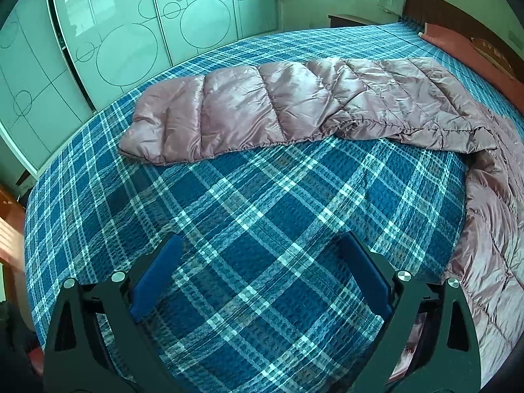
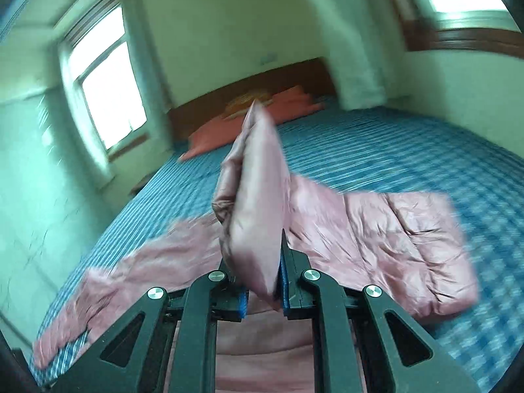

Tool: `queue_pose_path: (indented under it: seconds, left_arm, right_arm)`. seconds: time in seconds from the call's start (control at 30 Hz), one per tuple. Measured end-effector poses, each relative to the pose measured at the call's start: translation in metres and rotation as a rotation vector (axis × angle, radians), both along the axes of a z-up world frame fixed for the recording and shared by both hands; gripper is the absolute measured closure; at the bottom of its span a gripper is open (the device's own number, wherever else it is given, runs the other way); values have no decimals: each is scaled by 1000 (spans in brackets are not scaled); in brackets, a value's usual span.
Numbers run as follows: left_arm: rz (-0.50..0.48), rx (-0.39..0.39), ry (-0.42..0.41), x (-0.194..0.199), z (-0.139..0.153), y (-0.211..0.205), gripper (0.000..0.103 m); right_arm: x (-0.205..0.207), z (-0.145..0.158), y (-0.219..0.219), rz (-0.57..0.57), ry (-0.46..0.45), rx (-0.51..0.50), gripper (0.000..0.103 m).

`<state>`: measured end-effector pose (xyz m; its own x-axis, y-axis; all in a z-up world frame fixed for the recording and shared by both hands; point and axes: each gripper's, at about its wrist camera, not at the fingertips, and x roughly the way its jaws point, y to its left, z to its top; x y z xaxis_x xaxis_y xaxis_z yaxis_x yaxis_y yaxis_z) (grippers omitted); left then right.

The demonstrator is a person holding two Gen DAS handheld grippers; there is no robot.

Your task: Fold large clothes

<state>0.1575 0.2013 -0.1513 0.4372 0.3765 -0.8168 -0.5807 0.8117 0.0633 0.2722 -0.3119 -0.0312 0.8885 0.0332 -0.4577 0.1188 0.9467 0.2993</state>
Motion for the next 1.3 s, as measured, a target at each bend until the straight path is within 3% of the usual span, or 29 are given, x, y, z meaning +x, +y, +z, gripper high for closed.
queue_pose_path:
  seconds: [0.23, 0.63, 0.7, 0.73, 0.77, 0.8, 0.83, 0.97, 1.07, 1.2, 1.3]
  left_arm:
    - [0, -15, -21, -5, -6, 4, 2]
    - [-1, -13, -20, -4, -6, 6, 2]
    - [-1, -15, -20, -4, -5, 5, 2]
    - [-1, -15, -21, -4, -6, 6, 2]
    - [-1, -16, -21, -4, -6, 7, 2]
    - [-1, -17, -22, -4, -6, 6, 2]
    - [-1, -16, -22, -4, -5, 5, 2]
    - [-1, -15, -22, -4, -5, 5, 2]
    - [-1, -14, -22, -4, -6, 6, 2]
    - [-1, -12, -21, -4, -6, 6, 2]
    - [0, -11, -21, -4, -7, 6, 2]
  right_arm:
    - [31, -37, 100, 165, 103, -35, 89]
    - [53, -99, 176, 344, 302, -96, 87]
    - [54, -103, 183, 377, 324, -107, 81]
    - [52, -102, 185, 396, 323, -107, 71]
    - [46, -99, 187, 425, 315, -98, 53]
    - [40, -94, 187, 441, 297, -91, 45]
    - [34, -88, 185, 449, 279, -89, 40]
    - [4, -54, 148, 407, 197, -91, 40]
    - [-6, -40, 82, 238, 183, -109, 40]
    - [-7, -53, 7, 13, 266, -190, 41]
    - [-5, -78, -26, -83, 350, -224, 41]
